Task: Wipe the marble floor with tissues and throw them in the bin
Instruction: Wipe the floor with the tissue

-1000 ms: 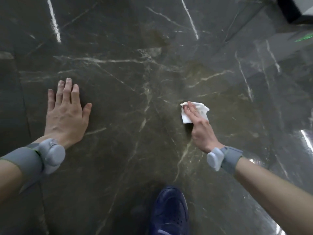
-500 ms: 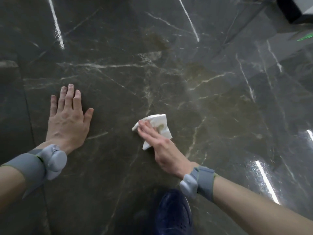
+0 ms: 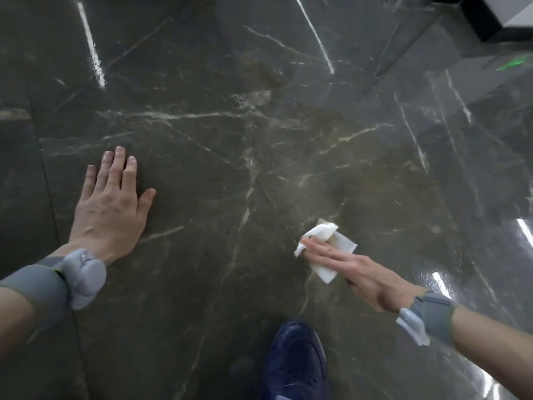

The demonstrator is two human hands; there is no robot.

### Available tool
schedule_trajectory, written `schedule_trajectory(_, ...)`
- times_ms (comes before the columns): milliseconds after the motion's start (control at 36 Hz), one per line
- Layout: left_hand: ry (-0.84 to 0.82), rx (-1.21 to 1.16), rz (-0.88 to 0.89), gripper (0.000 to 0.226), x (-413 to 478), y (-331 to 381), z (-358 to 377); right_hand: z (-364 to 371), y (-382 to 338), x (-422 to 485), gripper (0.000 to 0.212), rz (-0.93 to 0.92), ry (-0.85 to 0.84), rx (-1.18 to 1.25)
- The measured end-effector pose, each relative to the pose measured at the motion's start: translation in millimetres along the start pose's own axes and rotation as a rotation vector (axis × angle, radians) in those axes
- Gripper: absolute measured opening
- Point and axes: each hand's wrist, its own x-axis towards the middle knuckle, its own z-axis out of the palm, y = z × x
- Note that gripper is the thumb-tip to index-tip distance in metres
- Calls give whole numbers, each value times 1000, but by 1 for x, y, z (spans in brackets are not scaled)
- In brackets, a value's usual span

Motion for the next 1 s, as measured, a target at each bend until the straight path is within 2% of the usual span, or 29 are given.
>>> schedule_trajectory(56,-1,-3,2,72,0,1,0,-4,7,-10,110,173,104,27)
schedule_trajectory(111,-4,-3,5,73,0,1,1,-8,11,-16,86,274,239,65)
schedule_trajectory(139,-5,-6,5,73,0,1,1,-10,11,-18,79,308,287,67)
schedule_trajectory(250,3,1,17,73,0,-2,3,-8,1,-11,73,413,387,113)
schedule_trajectory(333,8,-5,16,73,0,-5,6,-14,-18,6,57,414,507,209)
schedule_trajectory(389,15,-8,14,73,1,-5,8,-21,-35,16,55,406,509,305)
schedule_trajectory(472,14,-4,15,73,2,-6,9,-31,-56,34,55,389,425,559)
schedule_trajectory(583,-6,0,13,73,2,-5,8,-43,-67,56,34,442,391,1079)
schedule_trajectory(639,-13,-4,17,73,2,-4,6,-45,-60,61,28,519,384,1147)
schedule_trajectory(695,-12,-3,20,73,2,-6,4,-44,-51,65,27,596,432,1103)
schedule_trajectory(722,-11,-4,21,73,1,-7,4,-44,-46,66,33,624,463,1077)
schedule_trajectory(833,-2,-4,40,72,1,-10,4,-41,-38,61,46,597,507,966)
schedule_trajectory(945,7,-7,36,72,1,-9,6,-29,-38,47,22,386,512,268)
schedule_trajectory(1000,14,-10,32,72,1,-9,6,-22,-39,41,20,232,442,4)
